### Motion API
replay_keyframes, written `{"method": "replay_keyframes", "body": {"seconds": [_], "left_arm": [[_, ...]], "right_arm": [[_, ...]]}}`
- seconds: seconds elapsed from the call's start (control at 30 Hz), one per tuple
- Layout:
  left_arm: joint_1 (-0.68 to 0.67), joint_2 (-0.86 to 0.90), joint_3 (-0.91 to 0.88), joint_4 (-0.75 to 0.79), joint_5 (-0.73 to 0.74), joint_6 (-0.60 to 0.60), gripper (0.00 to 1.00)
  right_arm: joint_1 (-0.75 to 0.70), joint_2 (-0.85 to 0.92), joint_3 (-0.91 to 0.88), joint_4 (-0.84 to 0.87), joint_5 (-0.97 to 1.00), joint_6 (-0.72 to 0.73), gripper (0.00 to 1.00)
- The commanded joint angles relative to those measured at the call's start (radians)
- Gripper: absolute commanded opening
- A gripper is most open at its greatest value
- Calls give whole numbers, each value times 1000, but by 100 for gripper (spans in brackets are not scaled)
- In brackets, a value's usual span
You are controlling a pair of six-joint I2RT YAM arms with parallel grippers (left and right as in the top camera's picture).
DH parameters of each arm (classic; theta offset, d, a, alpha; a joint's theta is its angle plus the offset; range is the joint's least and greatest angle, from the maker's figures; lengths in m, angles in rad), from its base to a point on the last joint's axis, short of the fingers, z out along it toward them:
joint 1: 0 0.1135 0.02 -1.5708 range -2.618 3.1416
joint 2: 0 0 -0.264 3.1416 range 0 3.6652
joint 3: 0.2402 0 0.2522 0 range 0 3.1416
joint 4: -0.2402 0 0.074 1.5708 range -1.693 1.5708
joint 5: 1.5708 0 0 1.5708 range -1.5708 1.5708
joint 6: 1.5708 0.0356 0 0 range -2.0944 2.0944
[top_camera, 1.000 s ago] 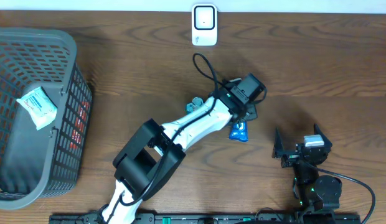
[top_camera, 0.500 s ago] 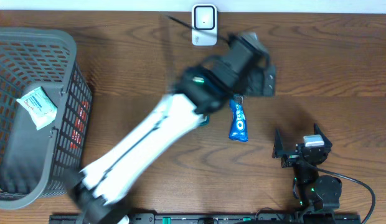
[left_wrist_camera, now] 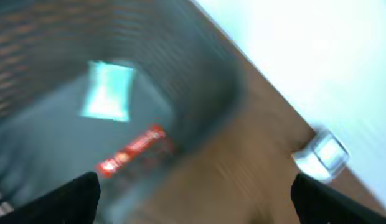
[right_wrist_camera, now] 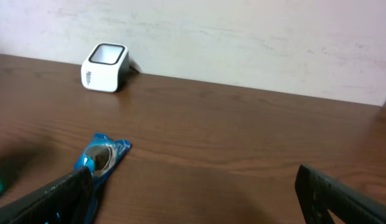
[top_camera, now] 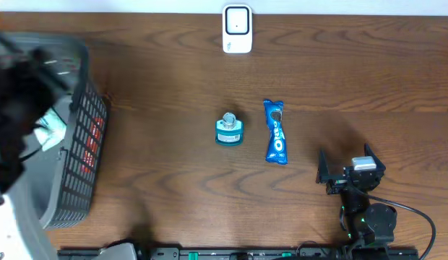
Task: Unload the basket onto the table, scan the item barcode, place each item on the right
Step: 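Reach the left gripper into the basket and grasp the mint-green wipes pack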
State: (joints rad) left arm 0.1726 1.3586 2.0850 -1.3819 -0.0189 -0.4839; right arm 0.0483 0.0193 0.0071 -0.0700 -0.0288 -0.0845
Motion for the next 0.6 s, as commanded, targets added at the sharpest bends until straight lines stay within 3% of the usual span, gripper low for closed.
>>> {"method": "replay_keyframes", "body": {"seconds": [0.0, 0.2, 0.37, 0.57], "left_arm": [[302, 44, -61, -48, 55, -68, 98], [457, 182, -196, 24, 78, 70, 98], [482, 269, -341, 201, 65, 243, 98], [482, 288, -596, 492, -27, 288, 98]], "right_arm": [[6, 0, -1, -5, 4, -6, 99], [6, 0, -2, -5, 4, -6, 99], [6, 0, -2, -5, 4, -6, 99], [6, 0, -2, -5, 4, -6, 99]]}}
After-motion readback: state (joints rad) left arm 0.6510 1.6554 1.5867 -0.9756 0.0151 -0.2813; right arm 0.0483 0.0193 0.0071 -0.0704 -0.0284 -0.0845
